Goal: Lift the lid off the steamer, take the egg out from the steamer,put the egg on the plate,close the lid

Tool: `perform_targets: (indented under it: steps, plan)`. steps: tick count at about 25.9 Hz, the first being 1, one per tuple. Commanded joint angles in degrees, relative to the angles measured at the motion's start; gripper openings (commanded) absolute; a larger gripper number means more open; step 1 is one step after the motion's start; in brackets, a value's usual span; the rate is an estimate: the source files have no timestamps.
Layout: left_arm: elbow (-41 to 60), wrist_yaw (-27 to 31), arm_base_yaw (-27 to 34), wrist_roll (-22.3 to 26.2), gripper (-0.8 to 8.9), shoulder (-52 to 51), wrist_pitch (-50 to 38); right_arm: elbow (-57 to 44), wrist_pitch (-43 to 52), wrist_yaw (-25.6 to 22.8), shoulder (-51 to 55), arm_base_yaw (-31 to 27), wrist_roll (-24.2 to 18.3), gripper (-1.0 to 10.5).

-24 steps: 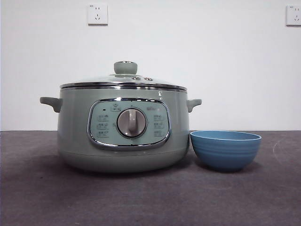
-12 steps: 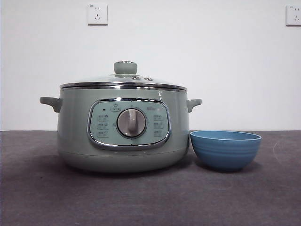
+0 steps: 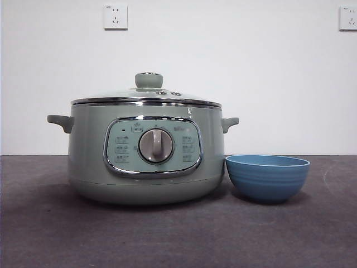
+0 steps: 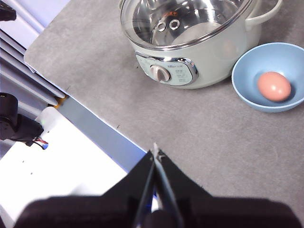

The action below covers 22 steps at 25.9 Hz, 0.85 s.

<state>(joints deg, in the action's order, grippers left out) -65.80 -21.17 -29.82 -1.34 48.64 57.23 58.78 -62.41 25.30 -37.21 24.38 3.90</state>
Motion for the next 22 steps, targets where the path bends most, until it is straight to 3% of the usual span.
perform_targets:
  steps: [1,8,11,13,16,22]
  plan:
    - [-0.2,0.1,-0.2,-0.1,-0.03,0.0,-0.2,-0.3,0.2,-0.2,0.1,0.1,0.3,0.0]
    - [-0.2,0.9,-0.2,0.6,-0.03,0.0,-0.8,-0.3,0.2,-0.2,0.1,0.1,0.3,0.0]
    - [-0.2,5.6,0.2,2.5,-0.03,-0.2,-4.9,-0.3,0.2,-0.2,0.1,0.1,0.3,0.0]
    - [-0.2,9.5,1.6,7.3,-0.03,-1.0,-11.0,-0.3,0.2,-0.1,0.1,0.1,0.3,0.0]
    - [0.9,8.5,6.5,12.8,-0.03,-3.0,-21.2,-0.3,0.2,-0.1,0.1,0.1,0.3,0.0]
    - [11.7,6.1,18.9,13.2,-0.03,-12.5,-41.6,-0.3,0.2,-0.2,0.1,0.1,0.3,0.0]
